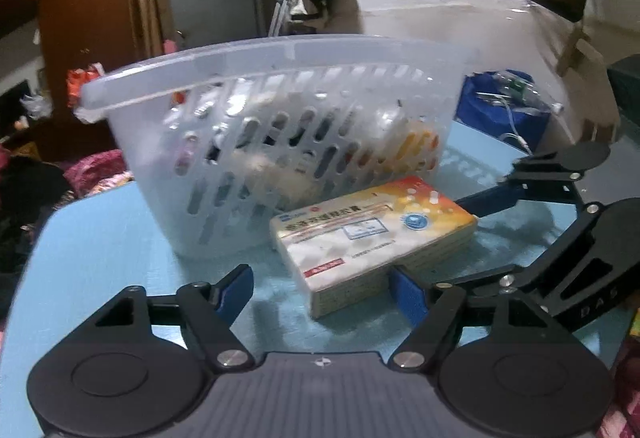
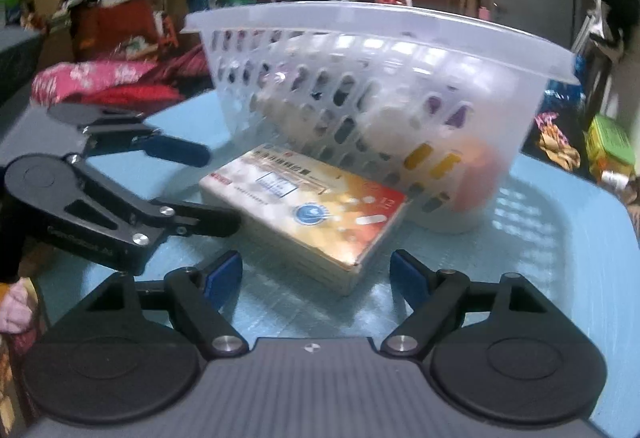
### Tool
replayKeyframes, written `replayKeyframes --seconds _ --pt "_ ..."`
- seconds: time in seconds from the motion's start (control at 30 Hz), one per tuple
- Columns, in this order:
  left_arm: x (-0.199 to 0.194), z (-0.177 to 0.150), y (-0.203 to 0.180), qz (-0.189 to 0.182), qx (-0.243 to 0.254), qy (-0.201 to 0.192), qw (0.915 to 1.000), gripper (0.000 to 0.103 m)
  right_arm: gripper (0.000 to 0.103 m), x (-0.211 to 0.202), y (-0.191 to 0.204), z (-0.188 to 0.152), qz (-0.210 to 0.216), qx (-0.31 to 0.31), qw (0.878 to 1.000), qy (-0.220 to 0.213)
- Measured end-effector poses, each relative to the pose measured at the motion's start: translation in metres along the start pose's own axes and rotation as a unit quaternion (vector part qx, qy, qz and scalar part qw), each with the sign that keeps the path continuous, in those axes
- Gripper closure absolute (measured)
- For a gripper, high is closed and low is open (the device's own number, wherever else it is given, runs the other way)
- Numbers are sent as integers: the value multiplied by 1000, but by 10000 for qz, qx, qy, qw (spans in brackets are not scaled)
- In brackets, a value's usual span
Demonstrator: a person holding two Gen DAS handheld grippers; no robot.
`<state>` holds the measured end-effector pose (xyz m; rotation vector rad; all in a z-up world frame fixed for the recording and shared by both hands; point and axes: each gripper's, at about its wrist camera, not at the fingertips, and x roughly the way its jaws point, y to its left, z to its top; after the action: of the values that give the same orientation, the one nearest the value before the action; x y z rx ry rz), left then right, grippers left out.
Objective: Organize objects
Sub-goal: 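Approach the white medicine box and grasp it with both grippers, then lift the medicine box and lay it on top inside the basket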
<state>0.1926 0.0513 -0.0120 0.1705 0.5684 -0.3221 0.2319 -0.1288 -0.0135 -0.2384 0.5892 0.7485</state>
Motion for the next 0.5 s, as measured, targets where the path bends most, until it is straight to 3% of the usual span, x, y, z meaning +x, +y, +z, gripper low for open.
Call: replayKeyframes --seconds 0.13,0.27,0.37,0.5 --pt "-4 -1 3 -140 -73 -125 9998 30 25 -1 0 4 -131 -48 9999 3" --pt "-3 0 9 -272 -200 -119 9994 30 37 -2 -8 4 -116 92 9999 -17" --pt "0 -1 14 -494 -288 -27 9984 42 39 1 -9 6 -100 49 9999 18" --pt "-1 -2 9 -443 -213 2 9988 46 42 0 -7 6 -133 -22 9999 -12"
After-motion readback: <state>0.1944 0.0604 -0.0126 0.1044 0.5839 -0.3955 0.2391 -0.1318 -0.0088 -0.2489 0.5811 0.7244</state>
